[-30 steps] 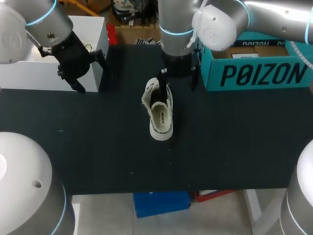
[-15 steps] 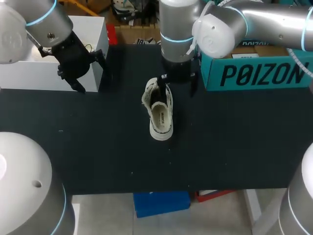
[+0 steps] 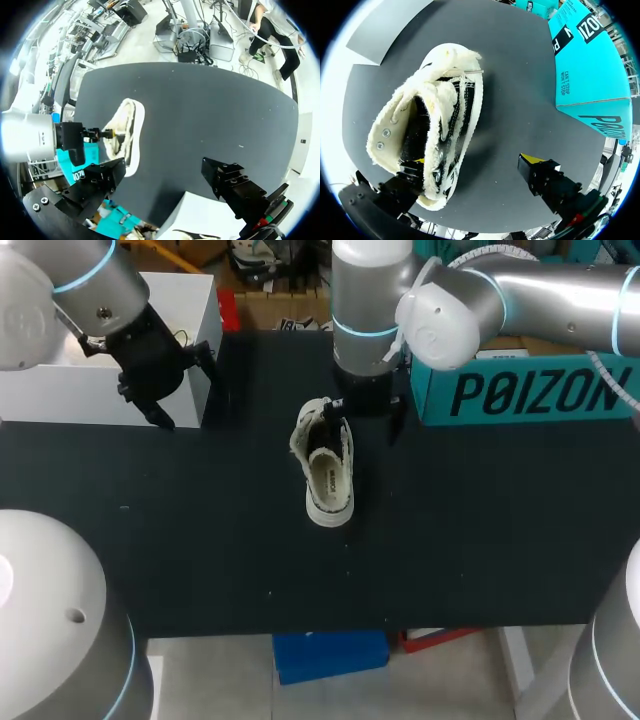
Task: Take the shoe out of the shoebox, open the shoe tongue, remove and reinsert the insole, then place the shoe into the shoebox
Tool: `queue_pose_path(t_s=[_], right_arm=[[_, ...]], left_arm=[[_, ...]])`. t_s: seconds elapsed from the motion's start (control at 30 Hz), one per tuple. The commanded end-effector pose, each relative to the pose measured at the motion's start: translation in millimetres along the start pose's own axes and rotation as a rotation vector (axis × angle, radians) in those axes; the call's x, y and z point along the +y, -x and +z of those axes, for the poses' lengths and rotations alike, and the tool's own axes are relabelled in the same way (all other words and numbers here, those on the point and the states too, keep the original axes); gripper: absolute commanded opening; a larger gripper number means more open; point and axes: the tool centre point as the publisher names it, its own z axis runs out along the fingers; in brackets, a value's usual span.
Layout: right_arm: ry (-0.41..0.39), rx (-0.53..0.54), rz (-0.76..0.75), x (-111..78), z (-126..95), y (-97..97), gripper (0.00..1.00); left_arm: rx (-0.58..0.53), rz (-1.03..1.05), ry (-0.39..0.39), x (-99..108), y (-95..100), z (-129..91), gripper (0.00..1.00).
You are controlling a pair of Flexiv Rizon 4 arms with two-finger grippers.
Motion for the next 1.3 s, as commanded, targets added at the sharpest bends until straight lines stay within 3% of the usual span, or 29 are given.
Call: queue_pose_path(t_s=[0.03,0.07,0.1,0.13,0.17,0.2,1.3], right_arm=[[-0.01,0.008,0.001,4.0,13,-2.9,1.0],[-0.012,0.01,0.001,3.7,15,-3.6,1.0],[-0.013,0.011,0.002,3.3,17,-4.7,0.92],[-0.015,0.013,0.002,2.9,19,-5.7,0.73],[-0.017,0.014,0.002,2.4,22,-6.3,0.3],[-0.019,0.015,0.001,1.9,23,-7.5,0.0],[-0.011,0.034,-0.002,1.3,25,-10.2,0.0]], left_arm=[[0.001,0.001,0.002,0,-0.2,0,1.0],[0.001,0.001,0.002,0,-0.2,0,1.0],[0.001,0.001,0.002,0,-0.2,0,1.0],[0.001,0.001,0.002,0,-0.2,0,1.0],[0.001,0.001,0.002,0,-0.2,0,1.0],[0.001,0.001,0.002,0,-0.2,0,1.0],[0.001,0.001,0.002,0,-0.2,0,1.0]])
